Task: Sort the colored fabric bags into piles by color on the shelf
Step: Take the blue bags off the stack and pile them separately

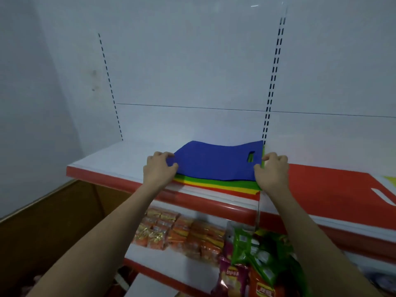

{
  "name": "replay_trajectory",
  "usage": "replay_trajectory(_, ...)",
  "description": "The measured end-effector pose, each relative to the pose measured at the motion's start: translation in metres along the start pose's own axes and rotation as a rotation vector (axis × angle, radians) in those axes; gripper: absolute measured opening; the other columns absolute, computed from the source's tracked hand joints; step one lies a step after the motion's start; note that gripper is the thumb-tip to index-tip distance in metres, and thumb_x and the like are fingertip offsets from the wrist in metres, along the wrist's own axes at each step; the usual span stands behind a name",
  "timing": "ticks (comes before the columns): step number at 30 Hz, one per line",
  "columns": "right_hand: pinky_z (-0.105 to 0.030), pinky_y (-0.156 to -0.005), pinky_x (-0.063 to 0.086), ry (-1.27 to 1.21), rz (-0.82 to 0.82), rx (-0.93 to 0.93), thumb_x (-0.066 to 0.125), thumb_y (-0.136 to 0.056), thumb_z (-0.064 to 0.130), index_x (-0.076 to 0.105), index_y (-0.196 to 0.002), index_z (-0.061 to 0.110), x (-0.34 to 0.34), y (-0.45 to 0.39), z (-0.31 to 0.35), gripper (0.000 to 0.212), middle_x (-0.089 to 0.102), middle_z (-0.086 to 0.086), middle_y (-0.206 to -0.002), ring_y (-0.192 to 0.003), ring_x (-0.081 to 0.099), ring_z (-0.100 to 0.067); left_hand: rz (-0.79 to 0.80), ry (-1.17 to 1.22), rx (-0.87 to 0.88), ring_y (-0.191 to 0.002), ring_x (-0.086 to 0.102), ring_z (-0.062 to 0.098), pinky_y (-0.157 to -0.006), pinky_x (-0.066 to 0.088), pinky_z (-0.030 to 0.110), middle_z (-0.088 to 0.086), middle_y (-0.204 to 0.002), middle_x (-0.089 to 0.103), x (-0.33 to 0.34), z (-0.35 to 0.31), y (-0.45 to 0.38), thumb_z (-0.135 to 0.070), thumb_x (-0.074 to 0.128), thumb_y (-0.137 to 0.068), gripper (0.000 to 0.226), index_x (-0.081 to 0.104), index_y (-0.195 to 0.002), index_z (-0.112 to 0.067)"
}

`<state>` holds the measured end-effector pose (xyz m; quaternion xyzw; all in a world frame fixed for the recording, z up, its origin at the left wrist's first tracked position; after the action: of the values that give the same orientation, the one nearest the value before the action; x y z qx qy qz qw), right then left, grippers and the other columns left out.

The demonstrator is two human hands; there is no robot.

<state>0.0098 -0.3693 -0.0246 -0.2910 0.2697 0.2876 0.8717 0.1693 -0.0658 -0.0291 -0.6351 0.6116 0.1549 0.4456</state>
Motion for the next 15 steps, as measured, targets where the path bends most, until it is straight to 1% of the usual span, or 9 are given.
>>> replay_trajectory(2,-0.036,-0.086,0.040,-0.040,0.010,-0.004,0.059,-0.092,0.018,0.054,-0.113,0.002,0.009,-0.002,-0.006,0.027,0.046,-0.020,-0.120,-0.103,0.048,-0.030,0.032,0.008,0.018,-0.115,0.052,0.028,-0.096,0.047,0.044,0.006,-0.132,0.053,0.013,0.003,-0.017,-0.031,0.055,-0.090,0.038,0.063,-0.125,-0.021)
replay_trajectory(3,-0.034,-0.082,0.039,-0.054,0.008,-0.001,0.060,-0.092,0.021,0.055,-0.111,0.002,0.011,-0.003,-0.007,0.028,0.049,-0.019,-0.117,-0.097,0.048,-0.027,0.047,0.040,0.025,-0.115,0.053,0.027,-0.097,0.047,0.042,0.006,-0.133,0.053,0.019,0.005,-0.025,-0.030,0.054,-0.091,0.036,0.064,-0.125,-0.019)
replay_trajectory(5,-0.033,-0.077,0.041,-0.062,-0.006,0.020,0.064,-0.090,0.033,0.055,-0.105,0.006,0.010,-0.005,-0.007,0.032,0.053,-0.015,-0.110,-0.093,0.051,-0.026,0.064,0.097,0.040,-0.112,0.055,0.024,-0.093,0.047,0.037,0.005,-0.131,0.054,0.031,0.008,-0.033,-0.029,0.053,-0.093,0.033,0.066,-0.121,-0.018)
replay_trajectory(7,-0.039,-0.078,0.047,-0.050,-0.018,0.047,0.068,-0.088,0.039,0.053,-0.102,0.009,0.010,-0.003,-0.005,0.036,0.050,-0.011,-0.106,-0.092,0.054,-0.027,0.049,0.141,0.057,-0.109,0.056,0.021,-0.092,0.048,0.037,0.002,-0.128,0.055,0.041,0.013,-0.033,-0.030,0.055,-0.091,0.029,0.068,-0.116,-0.019)
replay_trajectory(9,-0.042,-0.077,0.049,-0.024,-0.037,0.065,0.070,-0.088,0.036,0.054,-0.104,0.009,0.010,0.001,-0.002,0.036,0.050,-0.008,-0.103,-0.090,0.054,-0.026,0.018,0.184,0.057,-0.108,0.056,0.019,-0.091,0.050,0.038,-0.001,-0.126,0.055,0.045,0.018,-0.033,-0.031,0.058,-0.090,0.028,0.068,-0.114,-0.021)
replay_trajectory(12,-0.036,-0.068,0.047,-0.025,-0.068,0.094,0.069,-0.089,0.030,0.055,-0.105,0.010,0.010,0.005,-0.001,0.029,0.054,-0.004,-0.095,-0.081,0.053,-0.021,0.003,0.235,0.060,-0.112,0.053,0.017,-0.092,0.049,0.037,-0.003,-0.127,0.053,0.047,0.023,-0.037,-0.033,0.058,-0.090,0.027,0.067,-0.114,-0.023)
replay_trajectory(14,-0.026,-0.058,0.041,-0.076,-0.109,0.107,0.068,-0.090,0.029,0.057,-0.108,0.010,0.010,0.008,-0.007,0.028,0.055,-0.001,-0.092,-0.074,0.051,-0.014,0.012,0.291,0.060,-0.114,0.051,0.015,-0.093,0.047,0.037,-0.005,-0.127,0.052,0.049,0.027,-0.038,-0.031,0.056,-0.092,0.026,0.066,-0.115,-0.025)
replay_trajectory(15,-0.022,-0.055,0.038,-0.090,-0.133,0.106,0.067,-0.091,0.028,0.059,-0.112,0.009,0.009,0.009,-0.009,0.029,0.055,0.000,-0.092,-0.074,0.051,-0.013,0.012,0.329,0.053,-0.114,0.051,0.014,-0.093,0.047,0.037,-0.006,-0.127,0.052,0.050,0.031,-0.039,-0.028,0.055,-0.092,0.026,0.065,-0.116,-0.025)
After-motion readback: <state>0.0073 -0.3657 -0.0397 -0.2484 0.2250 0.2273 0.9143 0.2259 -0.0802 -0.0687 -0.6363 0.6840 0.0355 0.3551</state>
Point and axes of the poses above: each hand's wrist, its own y-axis away from the middle knuckle, its own x-axis out of the palm, z = x × y, the point moved 9 cm from there along -y, towards the middle knuckle
